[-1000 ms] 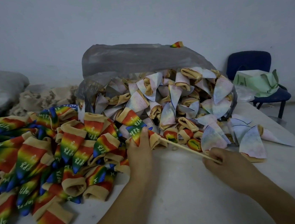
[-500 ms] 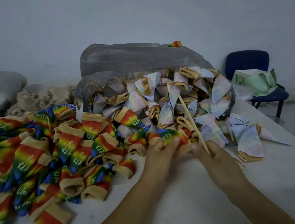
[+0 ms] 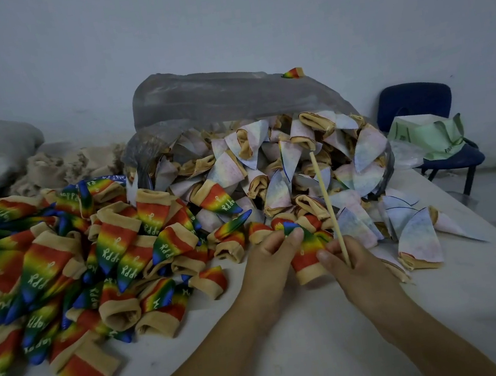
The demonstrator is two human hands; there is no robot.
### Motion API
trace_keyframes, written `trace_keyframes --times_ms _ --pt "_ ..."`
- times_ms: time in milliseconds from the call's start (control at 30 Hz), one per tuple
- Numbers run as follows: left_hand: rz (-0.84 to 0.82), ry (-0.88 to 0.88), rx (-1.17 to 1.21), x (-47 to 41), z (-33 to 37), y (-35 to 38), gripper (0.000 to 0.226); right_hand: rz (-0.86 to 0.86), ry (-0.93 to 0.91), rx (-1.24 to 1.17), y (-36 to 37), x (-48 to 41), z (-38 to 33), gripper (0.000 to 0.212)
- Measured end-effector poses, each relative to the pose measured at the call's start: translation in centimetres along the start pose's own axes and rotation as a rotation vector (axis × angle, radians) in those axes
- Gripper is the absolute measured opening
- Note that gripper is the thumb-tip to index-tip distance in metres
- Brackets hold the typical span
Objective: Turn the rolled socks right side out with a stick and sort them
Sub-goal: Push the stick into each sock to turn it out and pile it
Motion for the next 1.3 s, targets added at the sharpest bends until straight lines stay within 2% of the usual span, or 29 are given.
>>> trace_keyframes --times_ms 267,367,500,567,633,800,967,1300 --pt "0.037 -0.105 0.416 -0.5 -0.5 -0.1 0.012 -0.076 -0.051 0.044 0.3 0.1 -0.6 0.014" --pt "0.041 -0.105 0.473 -0.4 -0.2 -0.2 0.017 -0.086 -0.072 0.058 0.6 0.2 -0.9 0.017" --pt "0.051 -0.101 0.488 -0.4 -0.2 -0.3 0.034 -0.080 -0.084 0.043 0.8 0.2 -1.3 0.018" --pt "0.047 -0.100 0.480 -0.4 -0.1 -0.3 0.033 -0.062 -0.071 0.033 0.7 0.2 -1.2 0.017" --pt "0.047 -0.091 0.422 -0.2 0.1 -0.2 0.029 -0.048 -0.043 0.024 0.6 0.2 -0.9 0.017" --pt "0.067 0.001 0.071 0.3 0.9 -0.1 0.023 -0.076 -0.048 -0.014 1.0 0.4 -1.5 0.009" --pt "-0.019 0.136 -0.188 0.6 2.2 0.7 0.017 0.018 -0.079 -0.036 0.0 0.3 -1.9 0.005" --pt "-0.042 0.399 -0.357 1.0 3.8 1.2 0.031 0.054 -0.132 -0.024 -0.8 0.1 -2.1 0.008"
Point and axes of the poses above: each hand's wrist, its own x-axis away from the middle knuckle, its own y-axis out of the palm, z = x × y, the point moved 8 cm from there along -x, towards the middle knuckle
